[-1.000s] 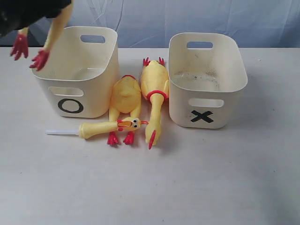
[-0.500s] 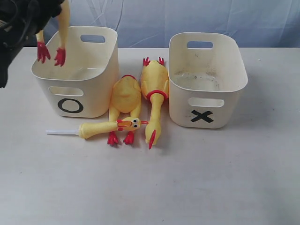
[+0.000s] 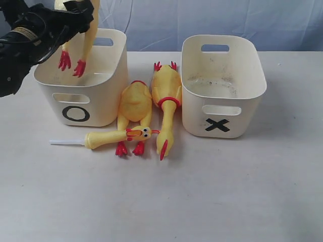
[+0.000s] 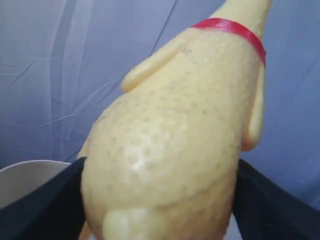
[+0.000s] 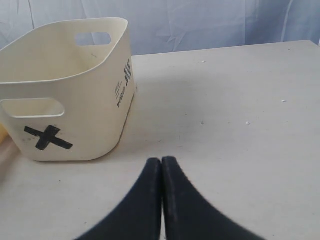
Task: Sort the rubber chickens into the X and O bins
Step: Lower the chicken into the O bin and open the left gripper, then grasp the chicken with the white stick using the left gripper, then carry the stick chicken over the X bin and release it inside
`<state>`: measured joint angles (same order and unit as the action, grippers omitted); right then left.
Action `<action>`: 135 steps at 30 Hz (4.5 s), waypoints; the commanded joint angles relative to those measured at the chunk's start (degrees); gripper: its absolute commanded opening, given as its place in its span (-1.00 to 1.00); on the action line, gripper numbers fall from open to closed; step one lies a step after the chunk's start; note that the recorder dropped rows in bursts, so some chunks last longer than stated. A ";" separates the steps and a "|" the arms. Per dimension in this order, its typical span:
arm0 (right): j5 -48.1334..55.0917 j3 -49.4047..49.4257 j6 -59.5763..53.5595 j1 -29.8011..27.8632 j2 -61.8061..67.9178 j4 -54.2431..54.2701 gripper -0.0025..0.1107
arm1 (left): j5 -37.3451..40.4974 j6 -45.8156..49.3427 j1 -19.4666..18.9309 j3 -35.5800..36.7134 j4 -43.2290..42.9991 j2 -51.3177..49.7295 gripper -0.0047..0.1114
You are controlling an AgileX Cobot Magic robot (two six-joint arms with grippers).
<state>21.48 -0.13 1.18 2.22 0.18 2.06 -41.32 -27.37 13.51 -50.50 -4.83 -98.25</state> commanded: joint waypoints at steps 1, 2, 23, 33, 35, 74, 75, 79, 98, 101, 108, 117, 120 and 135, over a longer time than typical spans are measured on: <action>-0.73 0.13 -0.03 0.19 -0.18 -0.21 -0.96 | 0.66 -0.52 -0.39 -0.45 -0.19 2.92 0.26; -0.73 0.13 -0.03 0.19 -0.18 -0.21 -0.96 | 1.76 0.46 -0.52 -0.45 0.85 3.56 0.23; -0.58 0.13 -0.03 0.19 -0.18 0.05 -0.96 | 10.80 1.43 -1.30 -0.45 6.38 5.35 0.68; -0.73 0.13 -0.03 0.19 -0.18 -0.07 -0.96 | 16.47 -4.97 -0.38 -0.45 -8.46 5.35 0.69; -0.73 0.13 -0.03 0.19 -0.18 -0.07 -0.96 | 23.20 -15.20 2.35 -0.45 -30.73 5.35 0.69; -0.61 0.13 -0.03 0.19 -0.18 0.05 -0.96 | 30.06 -38.86 18.39 7.49 -95.12 0.06 -0.92; -0.61 0.13 -0.03 0.19 -0.18 0.05 -0.96 | 29.77 -40.02 18.39 7.49 -95.12 1.15 -0.92; -0.61 0.13 -0.03 0.19 -0.18 0.05 -0.96 | 28.61 -41.80 18.39 7.49 -95.12 6.52 -0.92; -0.74 0.13 -0.03 0.19 -0.18 -0.05 -0.96 | 31.94 -53.09 18.39 7.49 -95.12 35.70 -0.92; -0.74 0.13 -0.03 0.19 -0.18 -0.05 -0.96 | 40.44 -53.19 18.39 7.12 -93.26 36.64 -0.92; -0.74 0.13 -0.03 0.19 -0.18 -0.05 -0.96 | 24.76 -50.84 18.39 2.07 -85.57 33.62 -0.92; -0.58 0.13 -0.03 0.19 -0.18 -0.05 -0.96 | 4.18 -14.62 18.39 -3.31 -31.85 21.42 -0.92; -0.58 0.13 -0.03 0.19 -0.18 -0.05 -0.96 | -2.18 -10.53 18.39 -4.36 -19.34 15.07 -0.92; -0.69 0.13 -0.03 0.19 -0.18 -0.05 -0.96 | -8.41 -19.53 18.60 -19.53 -15.63 -6.92 -0.92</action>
<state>21.48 -0.13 1.17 2.22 0.18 2.06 -47.79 -44.70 31.49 -66.84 -20.86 -103.12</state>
